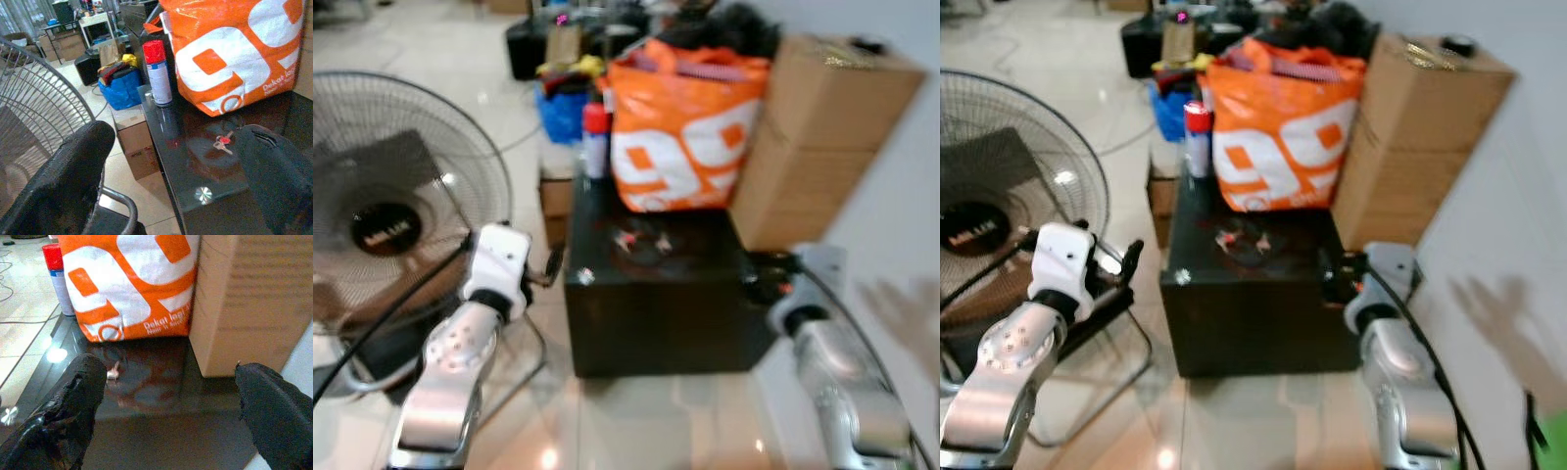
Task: Hang keys on a hook
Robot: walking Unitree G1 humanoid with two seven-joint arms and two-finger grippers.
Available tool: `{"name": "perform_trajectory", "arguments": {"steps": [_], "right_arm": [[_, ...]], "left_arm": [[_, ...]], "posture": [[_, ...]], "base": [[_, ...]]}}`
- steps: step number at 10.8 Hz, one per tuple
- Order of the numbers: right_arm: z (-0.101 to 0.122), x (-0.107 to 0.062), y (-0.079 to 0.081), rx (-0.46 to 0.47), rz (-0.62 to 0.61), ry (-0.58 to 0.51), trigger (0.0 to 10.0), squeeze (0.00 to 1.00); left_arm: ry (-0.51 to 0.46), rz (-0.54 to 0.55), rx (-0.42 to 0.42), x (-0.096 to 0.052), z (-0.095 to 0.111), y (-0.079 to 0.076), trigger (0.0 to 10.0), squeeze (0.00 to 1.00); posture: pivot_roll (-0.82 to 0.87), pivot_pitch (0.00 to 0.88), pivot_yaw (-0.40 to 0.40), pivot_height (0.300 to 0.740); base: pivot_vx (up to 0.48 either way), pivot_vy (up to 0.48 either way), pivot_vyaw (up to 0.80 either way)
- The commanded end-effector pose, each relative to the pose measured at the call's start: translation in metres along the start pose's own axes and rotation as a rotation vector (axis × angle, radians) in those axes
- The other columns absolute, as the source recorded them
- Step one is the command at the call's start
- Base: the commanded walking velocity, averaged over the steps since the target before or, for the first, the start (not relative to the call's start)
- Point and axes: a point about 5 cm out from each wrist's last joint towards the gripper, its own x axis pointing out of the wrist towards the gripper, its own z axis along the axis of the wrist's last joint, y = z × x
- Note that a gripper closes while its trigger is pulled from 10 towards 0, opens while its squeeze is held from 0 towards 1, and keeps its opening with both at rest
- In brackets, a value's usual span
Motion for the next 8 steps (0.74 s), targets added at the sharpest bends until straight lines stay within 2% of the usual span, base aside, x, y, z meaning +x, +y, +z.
{"name": "perform_trajectory", "arguments": {"steps": [1, 8], "right_arm": [[0.0030, 0.0021, 0.0079, 0.005, 0.026, -0.016, 10.0, 1.00], [0.0003, 0.0039, 0.0048, -0.038, 0.013, 0.013, 10.0, 1.00]], "left_arm": [[-0.005, 0.022, 0.014, -0.0002, 0.0013, 0.0068, 10.0, 0.00], [-0.001, 0.017, 0.014, 0.0002, -0.0006, 0.0055, 10.0, 0.00]], "posture": [[-0.04, 0.000, -0.043, 0.740], [-0.04, 0.000, -0.050, 0.740]], "base": [[0.390, 0.000, 0.00], [0.391, 0.000, 0.00]]}}
